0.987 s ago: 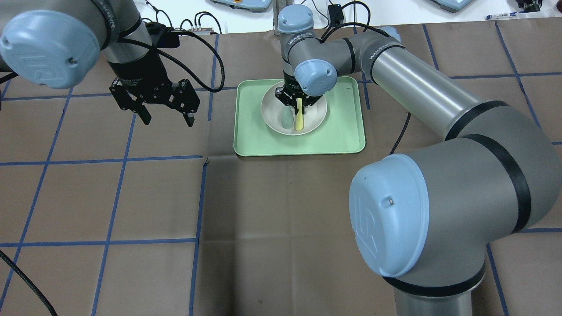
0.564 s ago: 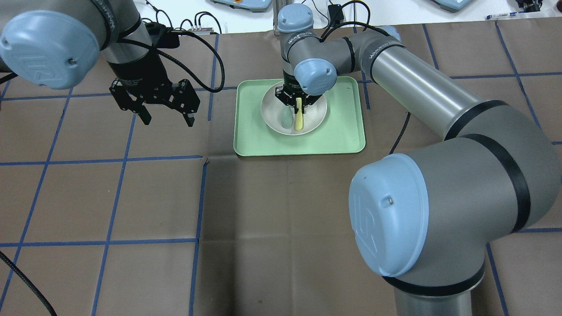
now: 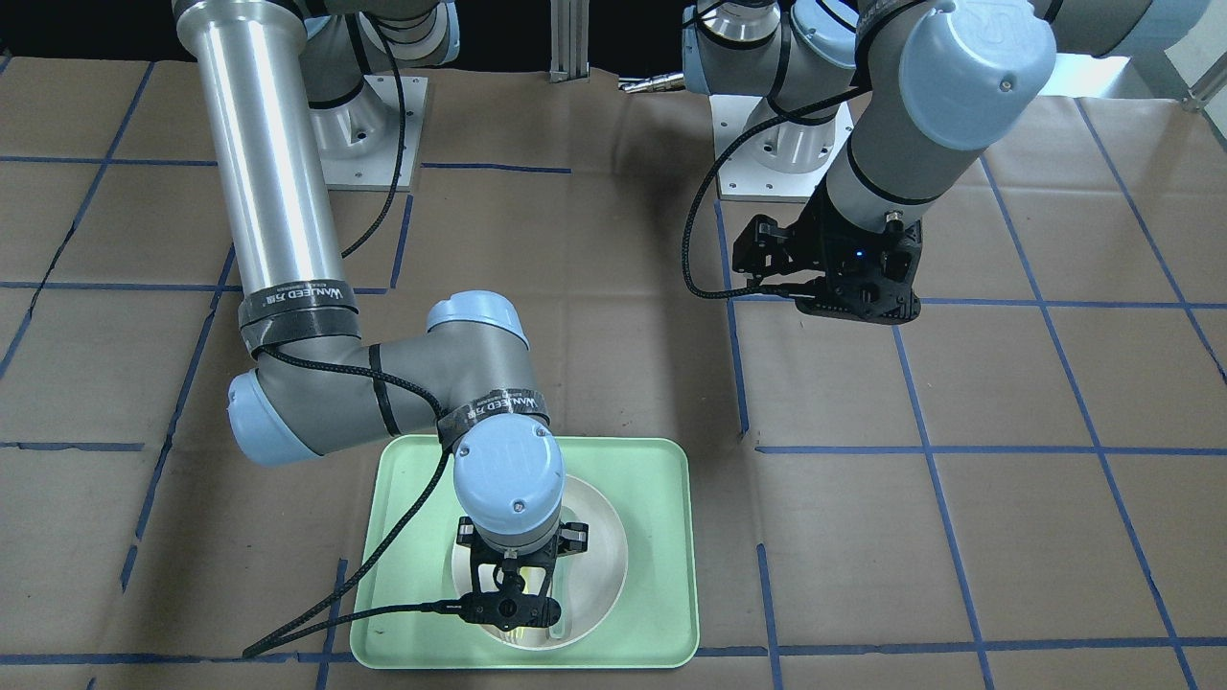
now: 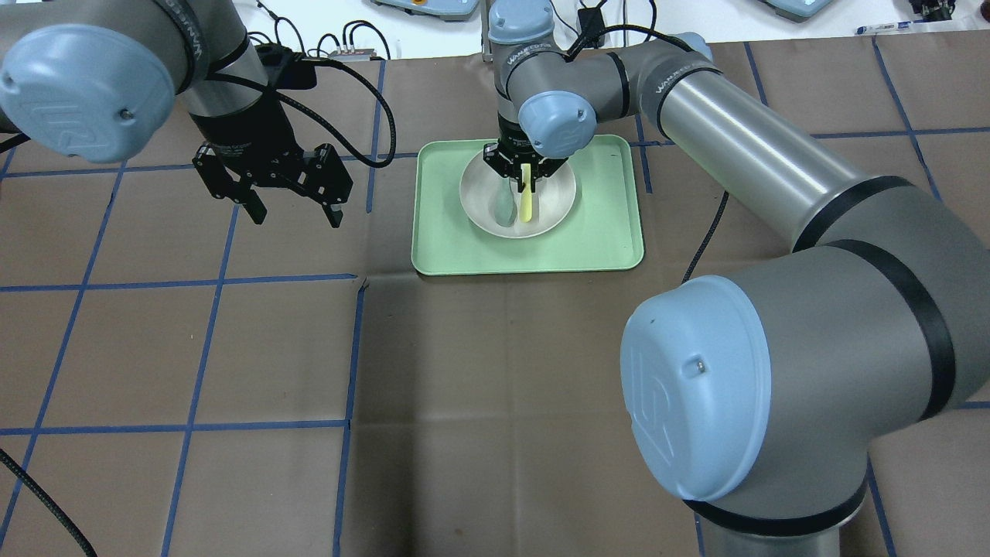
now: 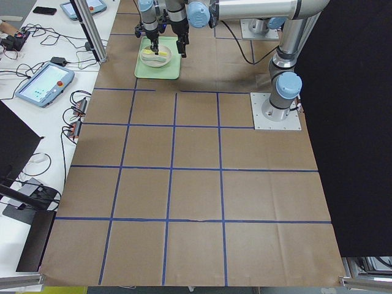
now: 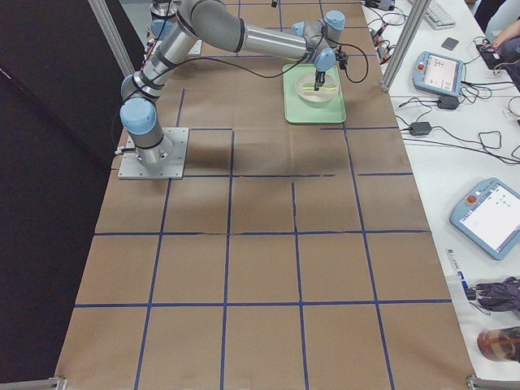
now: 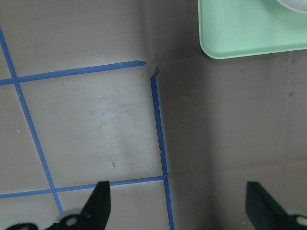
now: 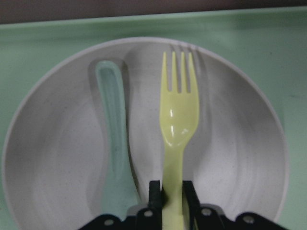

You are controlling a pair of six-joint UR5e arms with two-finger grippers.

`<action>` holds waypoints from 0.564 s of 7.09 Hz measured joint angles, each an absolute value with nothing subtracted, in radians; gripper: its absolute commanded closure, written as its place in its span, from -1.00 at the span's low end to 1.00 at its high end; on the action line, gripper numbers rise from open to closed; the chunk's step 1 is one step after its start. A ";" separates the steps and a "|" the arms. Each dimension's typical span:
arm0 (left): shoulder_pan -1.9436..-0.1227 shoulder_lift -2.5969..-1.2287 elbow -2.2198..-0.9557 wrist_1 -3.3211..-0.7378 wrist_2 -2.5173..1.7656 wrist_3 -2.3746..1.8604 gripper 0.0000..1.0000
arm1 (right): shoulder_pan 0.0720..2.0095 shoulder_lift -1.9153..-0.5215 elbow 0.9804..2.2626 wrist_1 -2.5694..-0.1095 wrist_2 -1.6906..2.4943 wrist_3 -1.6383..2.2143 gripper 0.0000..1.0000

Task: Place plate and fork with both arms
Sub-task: 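Lift the yellow fork with the right gripper and move it beside the plate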

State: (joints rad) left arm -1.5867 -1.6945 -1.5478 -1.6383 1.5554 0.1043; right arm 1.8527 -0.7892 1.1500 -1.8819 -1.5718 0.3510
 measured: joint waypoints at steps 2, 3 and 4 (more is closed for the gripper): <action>-1.586 -1.694 -1.548 -1.638 1.555 0.104 -1.00 | 1.846 -0.835 1.148 -1.826 -1.567 0.350 1.00; -1.586 -1.694 -1.548 -1.638 1.555 0.104 -1.00 | 1.836 -0.849 1.153 -1.814 -1.570 0.344 1.00; -1.586 -1.693 -1.550 -1.638 1.555 0.104 -1.00 | 1.817 -0.855 1.157 -1.809 -1.574 0.332 1.00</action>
